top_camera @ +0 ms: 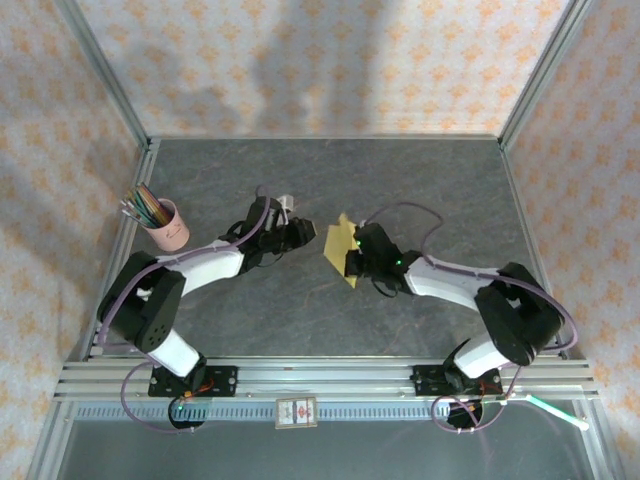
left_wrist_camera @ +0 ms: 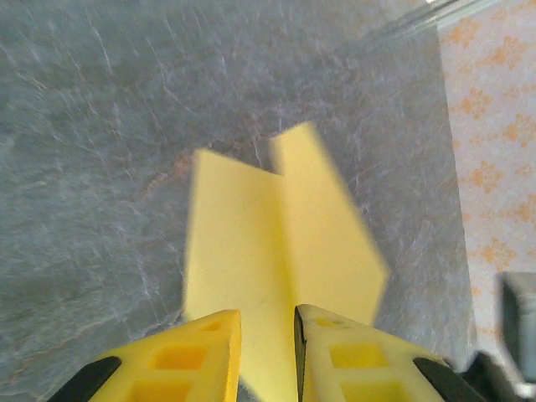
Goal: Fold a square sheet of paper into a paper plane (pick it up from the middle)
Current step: Fourth fold the wing at the center of the table.
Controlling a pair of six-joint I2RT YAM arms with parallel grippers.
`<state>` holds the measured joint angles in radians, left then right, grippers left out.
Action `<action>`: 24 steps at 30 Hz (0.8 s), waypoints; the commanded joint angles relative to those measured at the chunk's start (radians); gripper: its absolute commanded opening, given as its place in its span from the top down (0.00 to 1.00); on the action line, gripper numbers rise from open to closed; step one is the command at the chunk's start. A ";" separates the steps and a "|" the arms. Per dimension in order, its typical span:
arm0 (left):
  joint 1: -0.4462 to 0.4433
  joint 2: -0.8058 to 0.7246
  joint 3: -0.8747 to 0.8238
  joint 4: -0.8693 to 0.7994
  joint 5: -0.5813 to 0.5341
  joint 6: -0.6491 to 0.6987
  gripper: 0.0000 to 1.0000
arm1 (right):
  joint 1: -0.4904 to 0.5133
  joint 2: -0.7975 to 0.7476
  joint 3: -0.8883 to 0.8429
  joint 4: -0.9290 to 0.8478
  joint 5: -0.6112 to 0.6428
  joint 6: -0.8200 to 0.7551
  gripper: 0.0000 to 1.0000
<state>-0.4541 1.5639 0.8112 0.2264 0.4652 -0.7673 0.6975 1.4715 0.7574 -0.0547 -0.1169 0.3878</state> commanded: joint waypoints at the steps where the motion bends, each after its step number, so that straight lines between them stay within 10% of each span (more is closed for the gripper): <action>1: 0.034 -0.066 -0.030 -0.035 -0.041 0.022 0.74 | 0.024 -0.056 0.104 -0.235 0.359 -0.080 1.00; 9: 0.153 -0.138 -0.077 -0.051 -0.049 0.028 0.72 | 0.231 0.168 0.302 -0.479 0.773 0.010 1.00; 24: 0.234 -0.171 -0.099 -0.078 -0.022 0.060 0.71 | 0.354 0.467 0.420 -0.369 0.543 0.132 0.92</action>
<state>-0.2222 1.4178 0.7338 0.1600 0.4328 -0.7303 1.0451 1.9274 1.1381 -0.4515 0.4530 0.4866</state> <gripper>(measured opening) 0.291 0.073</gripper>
